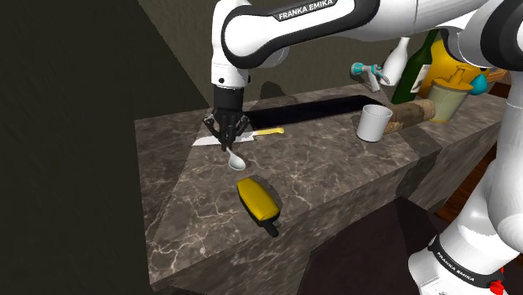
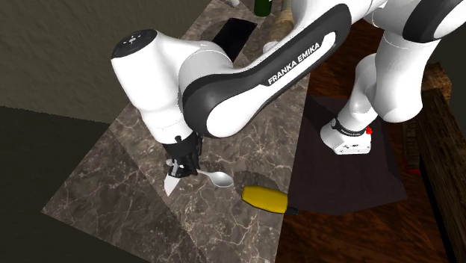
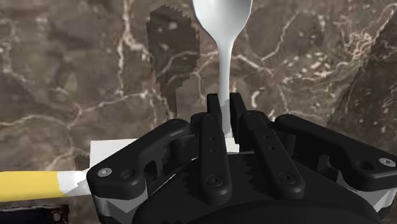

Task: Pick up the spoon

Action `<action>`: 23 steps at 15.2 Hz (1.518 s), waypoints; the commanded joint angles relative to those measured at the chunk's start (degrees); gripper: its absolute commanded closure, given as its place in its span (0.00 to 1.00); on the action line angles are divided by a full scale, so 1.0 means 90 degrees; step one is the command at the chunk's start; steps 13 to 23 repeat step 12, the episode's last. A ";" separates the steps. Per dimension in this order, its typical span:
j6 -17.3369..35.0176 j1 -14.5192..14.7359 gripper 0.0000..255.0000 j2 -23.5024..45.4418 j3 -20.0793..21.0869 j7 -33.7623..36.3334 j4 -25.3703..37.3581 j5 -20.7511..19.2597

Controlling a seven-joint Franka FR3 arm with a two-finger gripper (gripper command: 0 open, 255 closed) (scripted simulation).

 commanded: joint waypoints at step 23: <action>-0.0883 0.0006 1.00 -0.0108 0.0020 0.0125 0.0786 0.0003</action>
